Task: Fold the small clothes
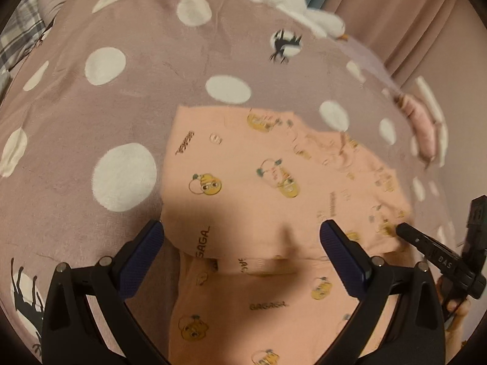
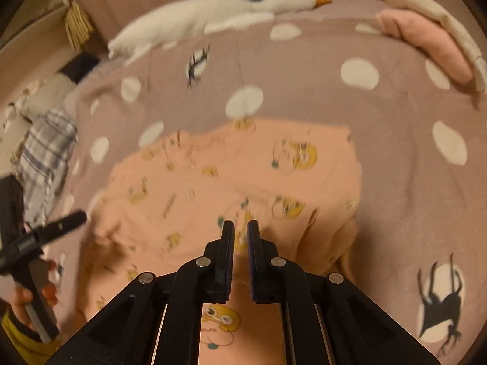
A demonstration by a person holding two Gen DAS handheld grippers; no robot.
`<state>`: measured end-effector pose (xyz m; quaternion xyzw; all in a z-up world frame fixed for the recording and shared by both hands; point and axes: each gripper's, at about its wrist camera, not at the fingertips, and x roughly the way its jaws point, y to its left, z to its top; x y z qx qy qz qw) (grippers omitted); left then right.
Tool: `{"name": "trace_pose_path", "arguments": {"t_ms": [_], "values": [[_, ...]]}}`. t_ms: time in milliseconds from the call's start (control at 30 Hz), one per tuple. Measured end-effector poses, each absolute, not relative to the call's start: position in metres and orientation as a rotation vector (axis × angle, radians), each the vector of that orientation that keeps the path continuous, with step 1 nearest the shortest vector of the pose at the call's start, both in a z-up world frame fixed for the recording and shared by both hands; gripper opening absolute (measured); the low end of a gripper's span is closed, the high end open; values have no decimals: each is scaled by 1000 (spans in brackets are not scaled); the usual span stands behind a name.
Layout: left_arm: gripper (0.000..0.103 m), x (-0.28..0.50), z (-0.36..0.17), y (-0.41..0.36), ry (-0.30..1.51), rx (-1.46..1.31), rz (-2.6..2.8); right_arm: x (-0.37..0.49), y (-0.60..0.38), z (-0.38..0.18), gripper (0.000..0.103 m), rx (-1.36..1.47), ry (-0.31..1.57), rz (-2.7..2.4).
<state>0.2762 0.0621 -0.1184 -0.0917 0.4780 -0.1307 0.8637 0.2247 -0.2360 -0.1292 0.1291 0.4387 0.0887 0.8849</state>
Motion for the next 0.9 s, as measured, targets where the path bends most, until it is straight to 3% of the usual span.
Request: {"name": "trace_pose_path", "arguments": {"t_ms": [233, 467, 500, 600, 633, 900], "values": [[102, 284, -154, 57, 1088, -106, -239, 227, -246, -148, 6, 301, 962, 164], [102, 256, -137, 68, 1042, -126, -290, 207, -253, -137, 6, 324, 947, 153], [102, 248, -133, 70, 1030, -131, -297, 201, -257, -135, 10, 337, 939, 155], [102, 221, -126, 87, 1021, -168, -330, 177, -274, -129, 39, 388, 913, 176], [102, 212, -126, 94, 1028, -189, -343, 164, -281, -128, 41, 411, 904, 188], [102, 149, -140, 121, 1102, -362, -441, 101, -306, -138, 43, 483, 955, 209]]}}
